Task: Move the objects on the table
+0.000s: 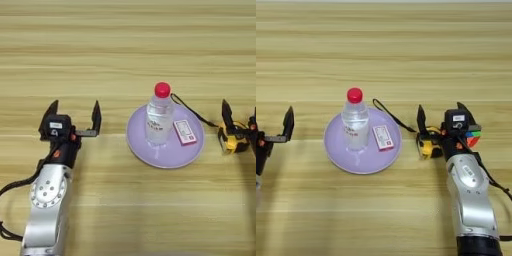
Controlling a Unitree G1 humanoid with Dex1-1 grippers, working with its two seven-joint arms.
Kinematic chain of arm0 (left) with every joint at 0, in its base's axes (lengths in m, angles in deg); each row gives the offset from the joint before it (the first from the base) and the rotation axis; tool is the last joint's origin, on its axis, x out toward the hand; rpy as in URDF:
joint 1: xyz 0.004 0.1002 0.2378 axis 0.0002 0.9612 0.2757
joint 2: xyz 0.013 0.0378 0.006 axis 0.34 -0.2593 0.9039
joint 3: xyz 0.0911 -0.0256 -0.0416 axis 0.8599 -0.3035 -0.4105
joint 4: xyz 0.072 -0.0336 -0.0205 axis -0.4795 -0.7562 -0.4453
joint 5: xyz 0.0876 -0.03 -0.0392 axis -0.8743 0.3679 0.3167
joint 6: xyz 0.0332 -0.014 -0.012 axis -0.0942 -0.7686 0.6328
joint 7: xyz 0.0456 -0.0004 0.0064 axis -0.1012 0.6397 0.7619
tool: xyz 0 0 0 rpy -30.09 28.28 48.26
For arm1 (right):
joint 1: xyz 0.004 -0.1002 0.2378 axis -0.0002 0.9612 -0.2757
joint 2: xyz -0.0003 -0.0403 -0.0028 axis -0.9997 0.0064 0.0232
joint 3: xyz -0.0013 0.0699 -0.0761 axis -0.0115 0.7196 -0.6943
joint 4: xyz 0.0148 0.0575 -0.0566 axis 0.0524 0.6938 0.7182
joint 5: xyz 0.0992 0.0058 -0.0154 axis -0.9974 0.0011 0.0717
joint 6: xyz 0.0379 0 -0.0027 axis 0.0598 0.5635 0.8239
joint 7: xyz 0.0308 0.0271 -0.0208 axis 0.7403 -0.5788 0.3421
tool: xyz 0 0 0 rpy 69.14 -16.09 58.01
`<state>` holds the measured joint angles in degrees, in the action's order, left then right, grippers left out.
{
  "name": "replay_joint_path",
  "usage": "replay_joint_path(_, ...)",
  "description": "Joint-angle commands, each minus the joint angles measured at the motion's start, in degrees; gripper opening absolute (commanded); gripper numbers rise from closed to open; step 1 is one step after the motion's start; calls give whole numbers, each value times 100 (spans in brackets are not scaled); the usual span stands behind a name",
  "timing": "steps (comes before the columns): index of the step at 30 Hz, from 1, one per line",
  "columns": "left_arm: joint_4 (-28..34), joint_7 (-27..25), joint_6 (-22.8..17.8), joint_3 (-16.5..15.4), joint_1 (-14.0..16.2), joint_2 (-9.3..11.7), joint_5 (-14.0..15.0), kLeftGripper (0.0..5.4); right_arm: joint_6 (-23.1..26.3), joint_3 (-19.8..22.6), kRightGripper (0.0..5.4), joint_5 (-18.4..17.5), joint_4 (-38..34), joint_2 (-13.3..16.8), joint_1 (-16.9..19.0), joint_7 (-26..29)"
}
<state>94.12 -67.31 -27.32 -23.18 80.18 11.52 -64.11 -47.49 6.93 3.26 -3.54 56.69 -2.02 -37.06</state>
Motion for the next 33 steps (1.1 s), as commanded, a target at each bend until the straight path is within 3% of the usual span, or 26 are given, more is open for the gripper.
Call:
replay_joint_path(1, 196, -383, -146, 190, 197, 197, 120, 540, -15, 43, 537, 0, -23, -1, -52, -58)
replay_joint_path(8, 355, -727, -119, 677, 308, 277, 8, 540, -15, 83, 537, -16, -16, 33, -86, -77)
replay_joint_path(15, 397, -845, -116, 1150, 211, 254, -182, 540, -25, 92, 537, -8, -8, 25, -93, -86)
replay_joint_path(33, 142, -950, -61, 1742, 46, 229, -403, 540, -37, 84, 537, -9, -13, -5, -89, -108)
